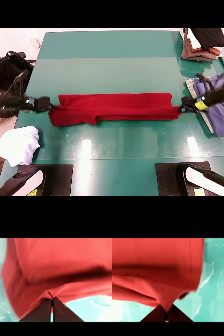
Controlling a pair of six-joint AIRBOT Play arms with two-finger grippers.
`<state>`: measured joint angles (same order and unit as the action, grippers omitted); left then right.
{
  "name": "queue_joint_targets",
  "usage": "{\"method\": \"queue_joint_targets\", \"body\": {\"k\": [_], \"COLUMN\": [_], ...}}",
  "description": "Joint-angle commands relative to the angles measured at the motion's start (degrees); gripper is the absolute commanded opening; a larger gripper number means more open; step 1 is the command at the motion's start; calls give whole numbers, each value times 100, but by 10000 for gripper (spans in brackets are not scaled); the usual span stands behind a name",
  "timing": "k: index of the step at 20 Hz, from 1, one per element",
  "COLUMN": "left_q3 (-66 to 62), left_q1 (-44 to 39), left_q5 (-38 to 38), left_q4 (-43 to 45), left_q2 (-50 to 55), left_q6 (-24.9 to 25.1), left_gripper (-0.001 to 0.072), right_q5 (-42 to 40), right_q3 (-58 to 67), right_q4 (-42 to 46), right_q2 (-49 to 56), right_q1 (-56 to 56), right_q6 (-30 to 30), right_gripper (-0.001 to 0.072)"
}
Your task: Fold the shirts.
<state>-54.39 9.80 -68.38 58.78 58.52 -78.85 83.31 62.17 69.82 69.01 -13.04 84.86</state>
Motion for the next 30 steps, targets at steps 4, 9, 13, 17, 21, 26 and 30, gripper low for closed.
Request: {"method": "queue_joint_targets", "body": {"k": [4,9,13,17,21,26,30], "left_q3": [-929,-1060,-1582,-1644,-1644,-1672,-2210], "left_q1": [7,13,2,-557,-1655,-2769,-3357], "left_q5": [610,540,-164,-111,671,1445,1635], "left_q4": [-817,-798,-804,-866,-855,-833,-826], "left_q2": [2024,2188,2177,2177,2197,2465,3169], "left_q6": [450,387,466,455,15,-472,-518], "left_gripper": [20,490,25,20,20,19,19], "right_q5": [-262,-313,-212,-293,-586,-981,-1043], "right_q3": [1519,1832,1327,363,-103,-107,-90], "right_q4": [-470,-1169,-1167,-1204,-2168,-2804,-3143], "right_q2": [1779,2103,1768,1834,2240,2656,2041], "right_q1": [479,229,-527,-1360,-1423,-815,-673], "right_q6": [129,-236,-649,-1047,-1685,-2050,-2131], "right_gripper": [19,365,525,533,529,247,18]}}
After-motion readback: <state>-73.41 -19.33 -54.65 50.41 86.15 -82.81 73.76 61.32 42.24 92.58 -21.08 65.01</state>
